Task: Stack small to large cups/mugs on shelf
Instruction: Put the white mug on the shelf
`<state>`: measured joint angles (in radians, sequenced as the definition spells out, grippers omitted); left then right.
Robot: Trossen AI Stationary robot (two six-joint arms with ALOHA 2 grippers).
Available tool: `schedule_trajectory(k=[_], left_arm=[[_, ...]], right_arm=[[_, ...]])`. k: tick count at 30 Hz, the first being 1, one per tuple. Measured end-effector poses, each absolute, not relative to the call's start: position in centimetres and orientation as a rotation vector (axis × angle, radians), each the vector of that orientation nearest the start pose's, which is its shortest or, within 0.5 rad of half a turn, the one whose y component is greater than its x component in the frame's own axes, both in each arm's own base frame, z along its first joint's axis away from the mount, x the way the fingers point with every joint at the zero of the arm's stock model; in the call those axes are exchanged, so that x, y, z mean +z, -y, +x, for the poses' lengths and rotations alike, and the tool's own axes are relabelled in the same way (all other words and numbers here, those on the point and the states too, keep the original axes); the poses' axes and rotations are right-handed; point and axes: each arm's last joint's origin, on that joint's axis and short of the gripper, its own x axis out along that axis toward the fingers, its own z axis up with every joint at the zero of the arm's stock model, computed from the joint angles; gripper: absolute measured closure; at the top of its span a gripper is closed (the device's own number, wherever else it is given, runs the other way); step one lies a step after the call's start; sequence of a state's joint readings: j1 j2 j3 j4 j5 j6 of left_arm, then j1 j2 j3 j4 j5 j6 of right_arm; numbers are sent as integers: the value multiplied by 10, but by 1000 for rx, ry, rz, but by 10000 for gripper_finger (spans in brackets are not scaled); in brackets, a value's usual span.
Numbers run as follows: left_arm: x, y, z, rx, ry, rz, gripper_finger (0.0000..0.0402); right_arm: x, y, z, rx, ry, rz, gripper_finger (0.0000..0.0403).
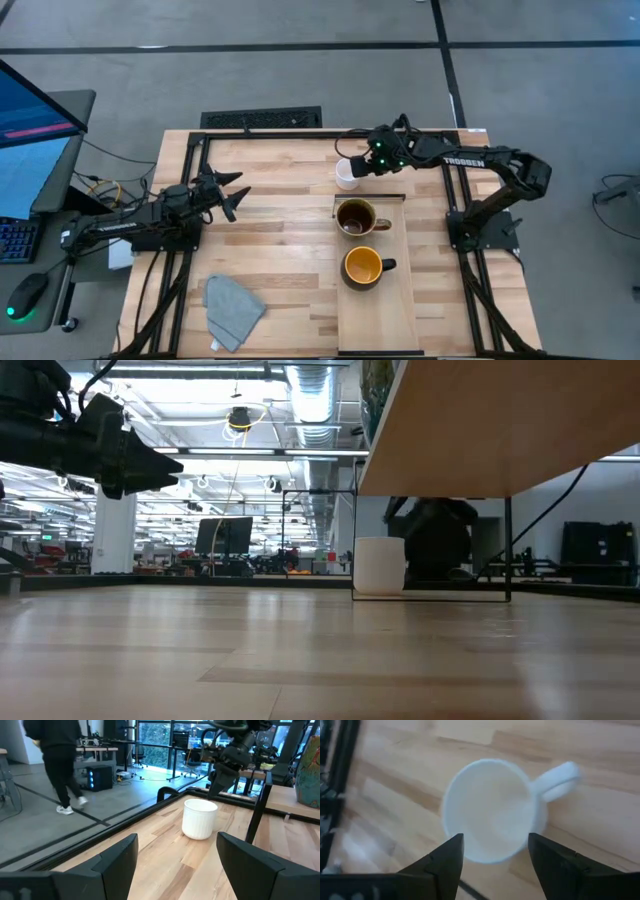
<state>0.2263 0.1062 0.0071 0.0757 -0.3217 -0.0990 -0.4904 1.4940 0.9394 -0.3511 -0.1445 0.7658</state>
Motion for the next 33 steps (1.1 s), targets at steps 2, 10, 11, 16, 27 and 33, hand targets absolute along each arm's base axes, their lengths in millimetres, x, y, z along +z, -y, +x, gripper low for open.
schedule_trajectory(k=[2, 10, 11, 16, 27, 33], left_arm=[[165, -32, 98, 548, 3, -95, 141], [165, -32, 98, 549, 3, -95, 141], [165, -32, 98, 548, 3, -95, 141], [165, -32, 98, 548, 4, -97, 141], [166, -32, 97, 556, 4, -96, 141], [167, -32, 97, 570, 3, -88, 141]], right_arm=[[212, 138, 264, -692, -712, 999, 158], [206, 139, 263, -737, -740, 1022, 158], [204, 139, 264, -737, -741, 1030, 158], [197, 142, 268, -741, -750, 1041, 159], [187, 146, 273, -725, -754, 1068, 159], [189, 150, 274, -720, -720, 1063, 159]])
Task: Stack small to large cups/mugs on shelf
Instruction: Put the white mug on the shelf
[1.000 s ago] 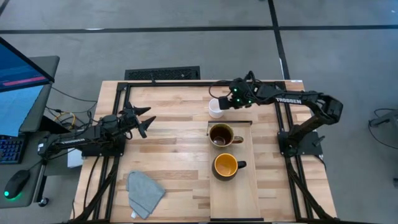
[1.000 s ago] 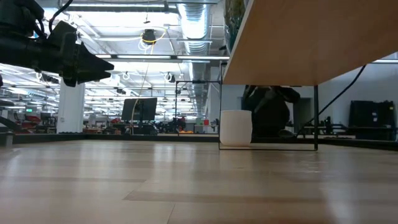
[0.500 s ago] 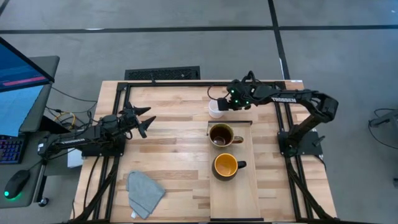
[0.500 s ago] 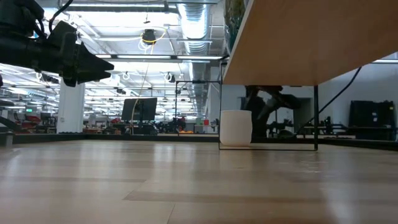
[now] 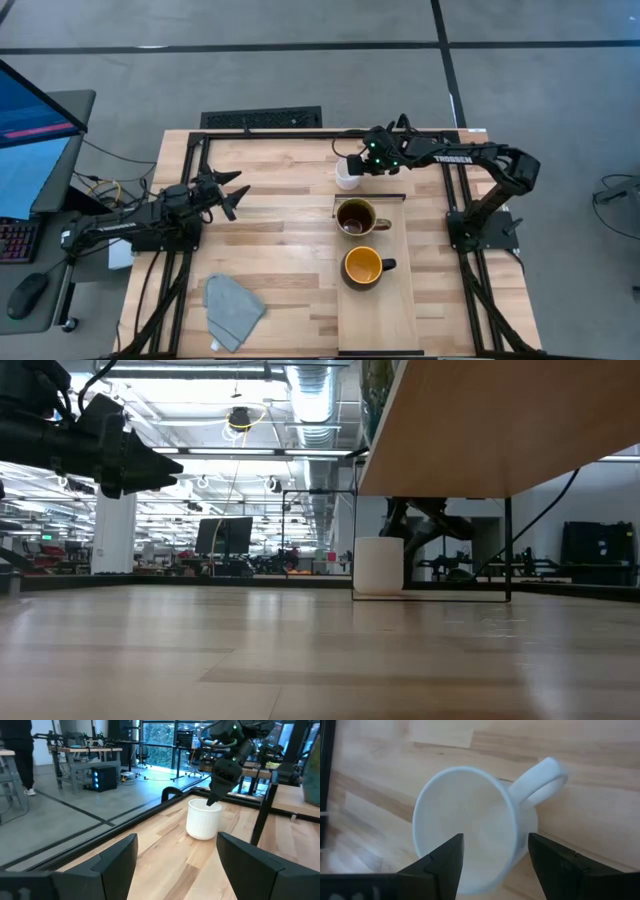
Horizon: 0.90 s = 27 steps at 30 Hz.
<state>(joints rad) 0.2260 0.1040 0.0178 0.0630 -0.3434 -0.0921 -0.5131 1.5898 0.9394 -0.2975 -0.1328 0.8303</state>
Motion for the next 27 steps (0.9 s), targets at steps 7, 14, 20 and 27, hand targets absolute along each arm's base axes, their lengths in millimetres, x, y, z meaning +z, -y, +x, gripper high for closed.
schedule_trajectory(k=[7, 14, 20, 27], left_arm=[[168, -32, 97, 575, 1, -87, 141], [168, -32, 97, 576, 0, -87, 141], [168, -32, 97, 576, 0, -87, 141], [168, -32, 97, 576, 0, -88, 141]], right_arm=[[188, 150, 274, -722, -720, 1062, 159], [188, 150, 274, -722, -720, 1061, 159], [188, 150, 274, -710, -728, 1039, 159], [188, 150, 274, -702, -734, 1021, 159]])
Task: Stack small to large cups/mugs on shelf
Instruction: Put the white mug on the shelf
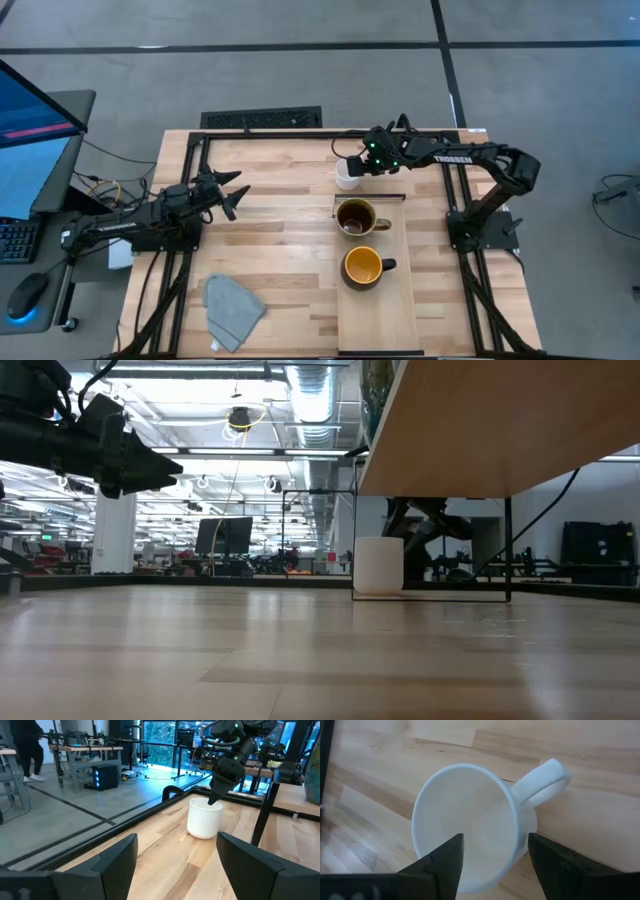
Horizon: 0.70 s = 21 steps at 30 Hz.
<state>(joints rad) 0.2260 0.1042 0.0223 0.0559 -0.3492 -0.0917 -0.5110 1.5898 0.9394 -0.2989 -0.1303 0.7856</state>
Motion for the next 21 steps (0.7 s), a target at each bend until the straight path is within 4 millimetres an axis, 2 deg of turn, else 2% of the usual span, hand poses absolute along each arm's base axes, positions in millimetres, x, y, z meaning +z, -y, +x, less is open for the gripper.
schedule_trajectory(k=[18, 21], left_arm=[[169, -32, 97, 576, 4, -90, 141], [169, -32, 97, 576, 5, -90, 141]], right_arm=[[188, 149, 274, -716, -733, 1045, 159], [188, 149, 274, -716, -733, 1046, 170]])
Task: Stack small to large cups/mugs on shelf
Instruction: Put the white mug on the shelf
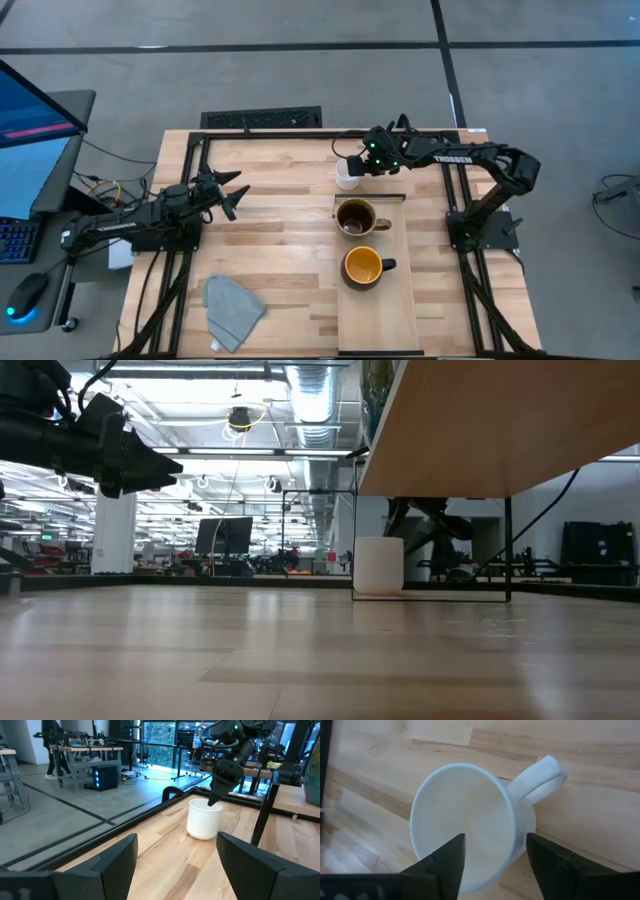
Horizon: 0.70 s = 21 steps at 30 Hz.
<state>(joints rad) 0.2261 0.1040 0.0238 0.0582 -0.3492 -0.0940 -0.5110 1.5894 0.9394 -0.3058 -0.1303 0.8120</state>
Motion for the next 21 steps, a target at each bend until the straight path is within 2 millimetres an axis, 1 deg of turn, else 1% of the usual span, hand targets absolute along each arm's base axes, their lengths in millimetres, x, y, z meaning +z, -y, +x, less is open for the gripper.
schedule_trajectory(k=[3, 12, 15, 21], left_arm=[[169, -32, 97, 576, 5, -90, 141], [169, -32, 97, 577, 6, -90, 141], [169, -32, 97, 577, 5, -90, 141], [169, -32, 97, 580, 5, -90, 141]], right_arm=[[188, 149, 274, -716, -733, 1046, 197], [188, 149, 274, -714, -734, 1040, 305], [188, 149, 274, -710, -736, 1032, 331], [188, 149, 274, -698, -745, 1008, 370]])
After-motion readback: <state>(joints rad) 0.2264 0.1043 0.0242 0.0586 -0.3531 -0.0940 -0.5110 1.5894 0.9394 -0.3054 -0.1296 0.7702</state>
